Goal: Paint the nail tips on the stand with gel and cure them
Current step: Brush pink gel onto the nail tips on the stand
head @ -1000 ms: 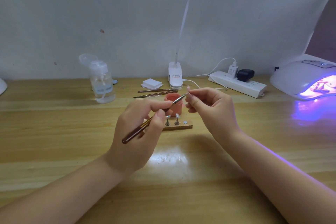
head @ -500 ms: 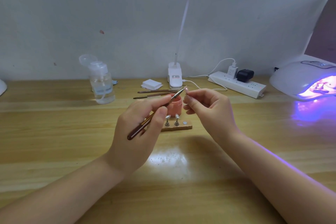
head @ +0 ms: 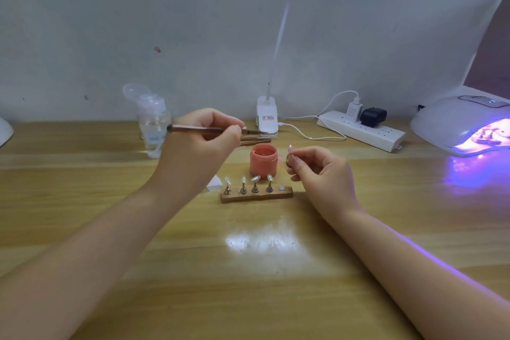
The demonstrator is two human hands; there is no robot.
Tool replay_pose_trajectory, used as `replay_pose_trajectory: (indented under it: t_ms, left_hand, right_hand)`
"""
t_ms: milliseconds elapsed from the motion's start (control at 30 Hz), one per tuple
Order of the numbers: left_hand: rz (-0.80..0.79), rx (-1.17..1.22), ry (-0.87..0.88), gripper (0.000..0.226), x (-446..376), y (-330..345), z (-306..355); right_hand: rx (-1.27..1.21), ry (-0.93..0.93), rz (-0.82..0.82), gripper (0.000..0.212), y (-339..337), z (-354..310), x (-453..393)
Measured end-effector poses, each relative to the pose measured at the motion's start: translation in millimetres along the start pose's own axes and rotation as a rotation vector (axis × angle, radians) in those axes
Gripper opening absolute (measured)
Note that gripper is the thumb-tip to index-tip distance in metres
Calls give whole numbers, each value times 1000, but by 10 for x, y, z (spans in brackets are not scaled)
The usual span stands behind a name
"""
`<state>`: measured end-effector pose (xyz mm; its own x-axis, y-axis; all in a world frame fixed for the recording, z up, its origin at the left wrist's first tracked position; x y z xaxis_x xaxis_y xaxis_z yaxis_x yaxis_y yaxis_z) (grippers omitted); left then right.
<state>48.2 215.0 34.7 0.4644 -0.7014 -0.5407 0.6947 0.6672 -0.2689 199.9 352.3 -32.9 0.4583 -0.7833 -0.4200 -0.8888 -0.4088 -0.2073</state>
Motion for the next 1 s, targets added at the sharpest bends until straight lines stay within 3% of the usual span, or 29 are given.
replay_pose_trajectory:
  t_ms: [267,600,733,900,1000]
  left_hand:
    - [-262,-379,-128,17,-631,226,-44]
    - [-454,-504,-327,15,-753,485,-198]
    - [-375,-387,-409,15,-799,408,-306]
    - [-112,18,-576,13,-792,185,-409]
    - [-47,216,-695,19,-719,76,-500]
  right_hand:
    - [20,-60,-3,25,46,-6,31]
    - [21,-63,-4,27,65,8,33]
    - [17,-69,-20,28,71,-18,40]
    - [26,-68,-30,28,76,-36,47]
    - [32,-68,-35,30,74,-47,49]
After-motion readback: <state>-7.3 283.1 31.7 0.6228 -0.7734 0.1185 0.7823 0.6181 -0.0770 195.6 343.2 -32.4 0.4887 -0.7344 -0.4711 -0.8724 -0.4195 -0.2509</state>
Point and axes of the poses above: each hand's wrist, its own x-axis away from the middle knuckle, its own y-axis out of the palm, z = x × y, the point moved 2 cm from there along -x, towards the middle knuckle, and after that the axes turned 5 degrees about -z, right-handed, at the moved point
